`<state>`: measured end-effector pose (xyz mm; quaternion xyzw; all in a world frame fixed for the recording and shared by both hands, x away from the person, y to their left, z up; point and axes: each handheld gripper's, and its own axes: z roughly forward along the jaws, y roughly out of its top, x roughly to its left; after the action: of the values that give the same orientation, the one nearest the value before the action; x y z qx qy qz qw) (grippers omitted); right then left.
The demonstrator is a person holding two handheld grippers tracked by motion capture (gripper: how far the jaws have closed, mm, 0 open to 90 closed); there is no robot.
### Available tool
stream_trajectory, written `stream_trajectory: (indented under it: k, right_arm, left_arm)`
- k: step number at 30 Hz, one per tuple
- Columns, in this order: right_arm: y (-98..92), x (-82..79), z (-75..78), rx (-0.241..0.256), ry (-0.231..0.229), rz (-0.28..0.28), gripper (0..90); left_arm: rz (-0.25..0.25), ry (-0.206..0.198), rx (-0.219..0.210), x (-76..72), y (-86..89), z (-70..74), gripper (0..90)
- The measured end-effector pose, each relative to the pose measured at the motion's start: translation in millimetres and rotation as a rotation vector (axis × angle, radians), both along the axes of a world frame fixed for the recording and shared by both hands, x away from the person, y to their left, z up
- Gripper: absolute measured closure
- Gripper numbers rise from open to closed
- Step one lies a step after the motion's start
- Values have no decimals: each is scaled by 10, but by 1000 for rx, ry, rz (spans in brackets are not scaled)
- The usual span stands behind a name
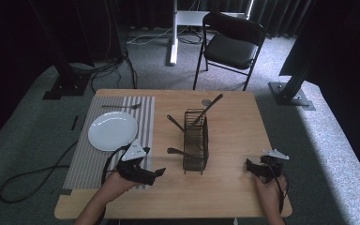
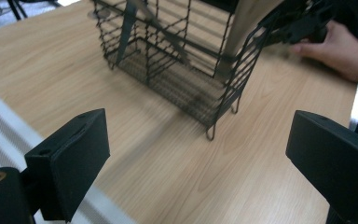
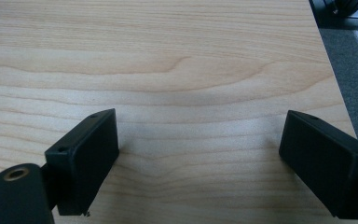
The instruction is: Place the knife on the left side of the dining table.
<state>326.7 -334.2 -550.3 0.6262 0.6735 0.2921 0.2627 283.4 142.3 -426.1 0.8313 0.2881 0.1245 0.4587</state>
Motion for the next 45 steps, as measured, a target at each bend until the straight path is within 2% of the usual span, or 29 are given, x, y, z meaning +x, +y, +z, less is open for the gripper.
stream_trajectory:
  k: [9, 12, 14, 17, 18, 20, 21, 24, 31, 35, 45]
  right_arm:
    - [0, 0, 0, 0, 0, 0, 112]
    - [0, 0, 0, 0, 0, -1, 112]
    - [0, 0, 0, 1, -1, 0, 113]
    - [0, 0, 0, 0, 0, -1, 113]
    - [0, 0, 0, 0, 0, -1, 113]
    - [0, 0, 0, 1, -1, -1, 113]
    - [0, 0, 0, 1, 0, -1, 113]
    - [0, 0, 0, 1, 0, -1, 113]
    - [0, 0, 0, 1, 0, -2, 114]
    - [-1, 0, 0, 1, 0, -2, 114]
    - [-1, -1, 0, 1, 0, -3, 115]
  left_arm:
    - [-28, -19, -26, 32, -200, 136, 80]
    - [-34, -24, -42, 46, -247, 183, 149]
    - [-43, -19, -46, 69, -273, 203, 157]
    - [-46, -17, -57, 90, -312, 230, 252]
    - [-45, -21, -59, 92, -327, 237, 252]
    - [-48, -22, -63, 93, -357, 253, 337]
    - [-45, -23, -64, 98, -370, 256, 337]
    - [-38, -16, -70, 121, -404, 251, 475]
    - [-23, 2, -73, 150, -450, 226, 638]
    - [-39, 16, -92, 154, -457, 207, 744]
    - [-10, 0, -100, 224, -478, 231, 802]
